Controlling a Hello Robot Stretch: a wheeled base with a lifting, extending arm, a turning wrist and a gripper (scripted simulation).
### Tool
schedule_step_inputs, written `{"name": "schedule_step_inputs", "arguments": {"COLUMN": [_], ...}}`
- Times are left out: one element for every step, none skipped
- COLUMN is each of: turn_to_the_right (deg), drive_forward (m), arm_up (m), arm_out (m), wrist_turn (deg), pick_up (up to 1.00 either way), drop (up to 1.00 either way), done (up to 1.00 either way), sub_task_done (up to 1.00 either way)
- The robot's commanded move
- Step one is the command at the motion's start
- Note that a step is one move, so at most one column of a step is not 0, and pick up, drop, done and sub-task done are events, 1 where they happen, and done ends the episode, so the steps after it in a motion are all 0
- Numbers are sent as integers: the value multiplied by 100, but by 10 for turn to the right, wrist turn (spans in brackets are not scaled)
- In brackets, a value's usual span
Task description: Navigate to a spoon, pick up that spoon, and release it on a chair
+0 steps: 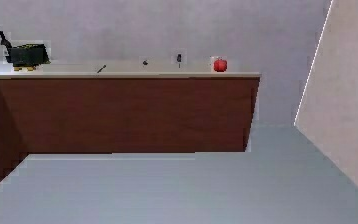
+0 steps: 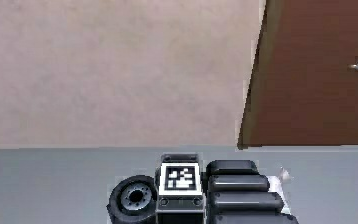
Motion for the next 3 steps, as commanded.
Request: {"name": "schedule_step_inputs", "arguments": {"turn_to_the_right": [-450, -90, 0], "drive_forward": [0, 0, 55], "arm_up": [0, 0, 0], "arm_out": [0, 0, 0], "wrist_turn": [0, 0, 0], "pick_up": [0, 0, 0], "drop": [0, 0, 0], "done": [0, 0, 0], "sub_task_done": [0, 0, 0]}}
